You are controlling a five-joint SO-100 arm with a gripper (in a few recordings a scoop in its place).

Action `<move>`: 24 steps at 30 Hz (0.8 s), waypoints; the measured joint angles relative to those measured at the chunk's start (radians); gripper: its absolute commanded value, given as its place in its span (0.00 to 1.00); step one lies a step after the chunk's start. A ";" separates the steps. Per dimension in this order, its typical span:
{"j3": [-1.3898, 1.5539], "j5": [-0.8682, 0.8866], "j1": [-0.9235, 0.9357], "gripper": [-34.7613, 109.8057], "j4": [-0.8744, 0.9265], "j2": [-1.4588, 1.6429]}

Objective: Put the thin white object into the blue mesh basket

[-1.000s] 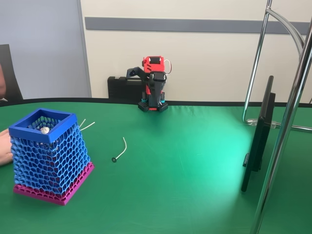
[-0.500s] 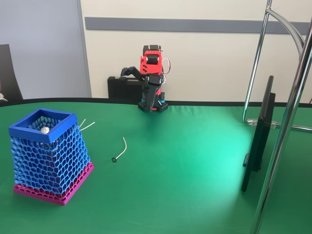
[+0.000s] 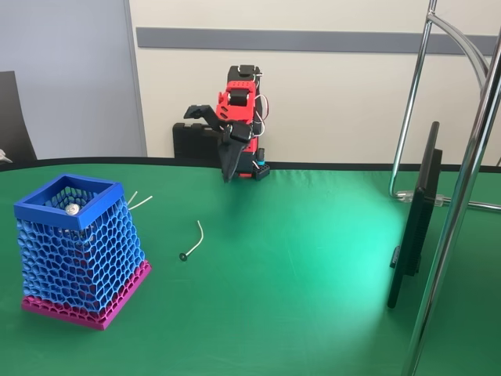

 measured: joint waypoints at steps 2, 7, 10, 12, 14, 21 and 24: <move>-0.052 -0.075 0.006 0.24 -0.009 -0.055; -0.199 -0.167 0.044 0.24 0.011 -0.175; -0.275 -0.225 0.049 0.24 0.044 -0.227; -0.305 -0.284 0.061 0.24 0.064 -0.255; -0.319 -0.357 0.069 0.24 0.066 -0.282; -0.322 -0.592 0.095 0.25 0.066 -0.353; -0.322 -0.684 0.106 0.25 0.051 -0.382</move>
